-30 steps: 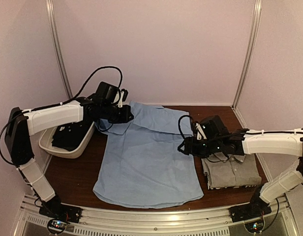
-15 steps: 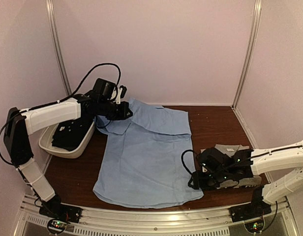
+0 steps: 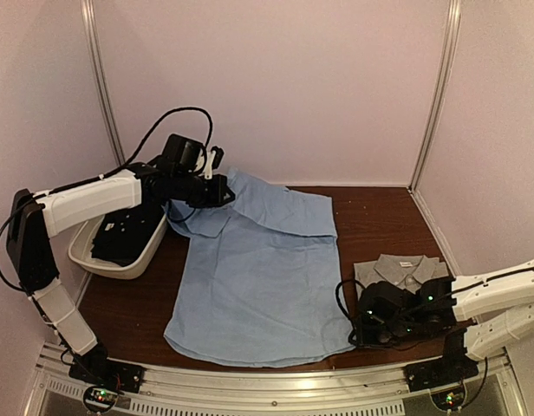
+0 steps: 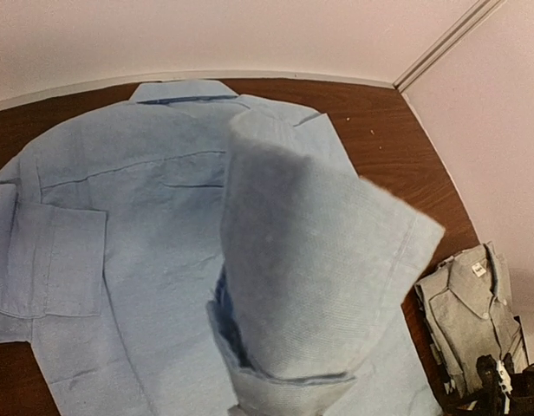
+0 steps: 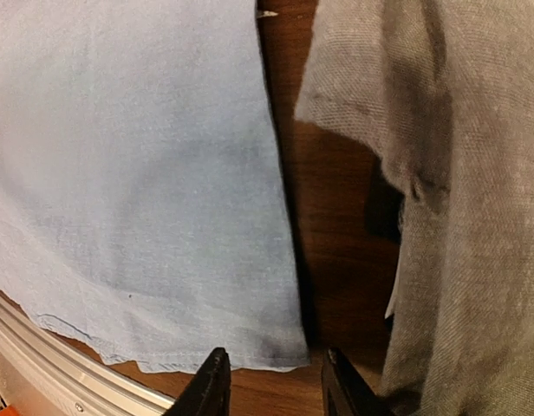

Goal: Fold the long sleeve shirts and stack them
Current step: Pick up the corner of the shirt from the corner of the board.

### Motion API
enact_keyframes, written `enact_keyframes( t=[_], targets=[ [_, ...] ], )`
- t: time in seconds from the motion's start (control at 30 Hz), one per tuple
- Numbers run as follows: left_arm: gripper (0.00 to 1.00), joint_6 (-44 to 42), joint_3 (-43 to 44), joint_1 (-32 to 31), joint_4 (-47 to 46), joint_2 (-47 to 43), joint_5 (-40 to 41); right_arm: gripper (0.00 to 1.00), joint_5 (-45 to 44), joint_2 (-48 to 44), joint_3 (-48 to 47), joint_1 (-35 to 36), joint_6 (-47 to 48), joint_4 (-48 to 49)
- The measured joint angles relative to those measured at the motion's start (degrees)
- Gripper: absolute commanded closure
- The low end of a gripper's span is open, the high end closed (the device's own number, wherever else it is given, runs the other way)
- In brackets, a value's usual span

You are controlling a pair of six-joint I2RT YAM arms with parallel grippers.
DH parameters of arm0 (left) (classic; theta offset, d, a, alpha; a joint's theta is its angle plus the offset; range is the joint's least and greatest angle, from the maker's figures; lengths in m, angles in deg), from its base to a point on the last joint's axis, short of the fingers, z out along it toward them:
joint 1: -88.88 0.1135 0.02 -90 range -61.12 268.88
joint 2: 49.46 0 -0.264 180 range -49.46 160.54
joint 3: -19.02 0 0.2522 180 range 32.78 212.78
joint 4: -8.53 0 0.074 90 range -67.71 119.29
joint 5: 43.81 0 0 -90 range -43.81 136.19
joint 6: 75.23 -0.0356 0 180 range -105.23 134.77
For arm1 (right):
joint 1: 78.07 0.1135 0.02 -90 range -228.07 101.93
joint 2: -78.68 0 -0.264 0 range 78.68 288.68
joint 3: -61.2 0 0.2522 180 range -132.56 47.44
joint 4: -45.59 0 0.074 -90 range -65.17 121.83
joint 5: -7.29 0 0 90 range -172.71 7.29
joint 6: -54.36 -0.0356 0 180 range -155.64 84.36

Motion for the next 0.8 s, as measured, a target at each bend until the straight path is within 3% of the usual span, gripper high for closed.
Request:
enact_keyframes(
  t=[0.23,0.53,0.8],
  targets=[
    [1.00,-0.04,0.70,0.00,0.11,0.00,-0.15,0.74,-1.64,2.38,0.28,0.20,-1.31,0.83],
    [1.00,-0.09,2.25,0.04,1.33,0.13,-0.11,1.00,-4.00,3.69,-0.76,0.31,-1.73,0.63],
    [1.00,-0.52,5.84,1.66,1.57,1.03,0.31,1.00,-5.97,4.26,-7.19,1.20,0.52,-1.14]
  ],
)
